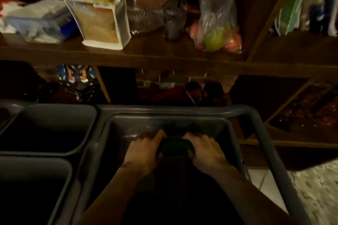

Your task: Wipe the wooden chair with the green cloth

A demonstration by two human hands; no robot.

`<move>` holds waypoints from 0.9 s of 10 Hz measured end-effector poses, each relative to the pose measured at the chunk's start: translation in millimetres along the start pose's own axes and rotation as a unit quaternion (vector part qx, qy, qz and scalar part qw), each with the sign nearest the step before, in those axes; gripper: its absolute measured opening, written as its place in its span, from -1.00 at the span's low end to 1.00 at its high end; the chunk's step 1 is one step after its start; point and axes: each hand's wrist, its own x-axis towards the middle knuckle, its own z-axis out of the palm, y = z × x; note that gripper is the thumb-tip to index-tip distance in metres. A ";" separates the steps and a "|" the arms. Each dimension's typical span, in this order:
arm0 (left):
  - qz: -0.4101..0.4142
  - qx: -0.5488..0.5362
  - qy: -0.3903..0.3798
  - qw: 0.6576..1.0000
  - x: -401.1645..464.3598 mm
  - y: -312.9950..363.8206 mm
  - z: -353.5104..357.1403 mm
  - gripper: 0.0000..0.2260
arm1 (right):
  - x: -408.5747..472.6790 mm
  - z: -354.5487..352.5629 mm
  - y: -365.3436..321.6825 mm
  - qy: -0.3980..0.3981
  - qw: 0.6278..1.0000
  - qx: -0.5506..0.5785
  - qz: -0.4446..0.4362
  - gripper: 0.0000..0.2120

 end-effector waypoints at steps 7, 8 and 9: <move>-0.026 0.011 -0.212 0.977 -40.7 7.2 150.2 -0.47 | -42.5 151.5 65.5 -0.227 0.973 -0.024 0.040 -0.28; -0.020 0.003 -0.204 0.979 -38.7 0.8 147.3 -0.43 | -41.6 142.7 67.4 -0.188 0.981 -0.027 0.029 -0.36; -0.021 -0.005 -0.163 0.986 -33.8 2.0 131.1 -0.44 | -39.8 124.4 62.7 -0.141 0.988 0.016 0.054 -0.46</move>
